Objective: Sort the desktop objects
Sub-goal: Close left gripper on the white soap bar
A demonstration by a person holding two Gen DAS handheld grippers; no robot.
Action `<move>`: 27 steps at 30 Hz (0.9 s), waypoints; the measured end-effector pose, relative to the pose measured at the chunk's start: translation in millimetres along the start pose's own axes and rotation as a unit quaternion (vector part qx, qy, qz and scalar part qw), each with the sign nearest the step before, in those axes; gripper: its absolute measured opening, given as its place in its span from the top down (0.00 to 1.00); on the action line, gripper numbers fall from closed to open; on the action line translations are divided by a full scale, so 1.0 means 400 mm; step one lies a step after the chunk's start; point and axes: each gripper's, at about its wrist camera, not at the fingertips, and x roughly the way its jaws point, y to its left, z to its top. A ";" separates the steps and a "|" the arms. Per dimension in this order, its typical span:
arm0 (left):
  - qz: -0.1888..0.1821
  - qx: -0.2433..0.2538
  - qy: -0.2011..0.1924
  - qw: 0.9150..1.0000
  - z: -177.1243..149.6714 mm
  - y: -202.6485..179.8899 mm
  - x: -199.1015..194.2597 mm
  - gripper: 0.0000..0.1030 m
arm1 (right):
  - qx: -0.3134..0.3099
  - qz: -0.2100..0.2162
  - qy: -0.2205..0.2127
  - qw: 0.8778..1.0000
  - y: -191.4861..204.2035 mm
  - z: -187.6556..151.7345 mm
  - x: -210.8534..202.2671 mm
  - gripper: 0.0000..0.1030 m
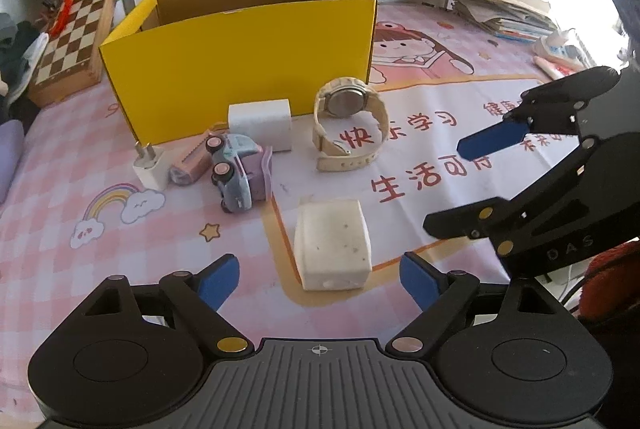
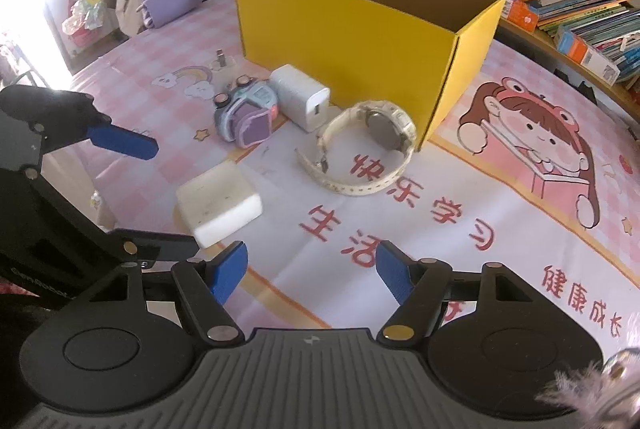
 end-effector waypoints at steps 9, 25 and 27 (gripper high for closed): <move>0.000 0.013 0.017 1.000 0.022 -0.006 0.044 0.25 | -0.004 -0.003 -0.011 1.000 -0.030 0.030 0.016 0.38; -0.033 0.011 0.023 0.999 0.046 0.003 0.066 0.67 | 0.033 -0.005 -0.008 0.999 -0.115 0.082 0.074 0.57; -0.031 0.011 0.017 0.999 0.048 0.003 0.057 0.67 | 0.042 -0.007 -0.005 0.999 -0.126 0.086 0.082 0.60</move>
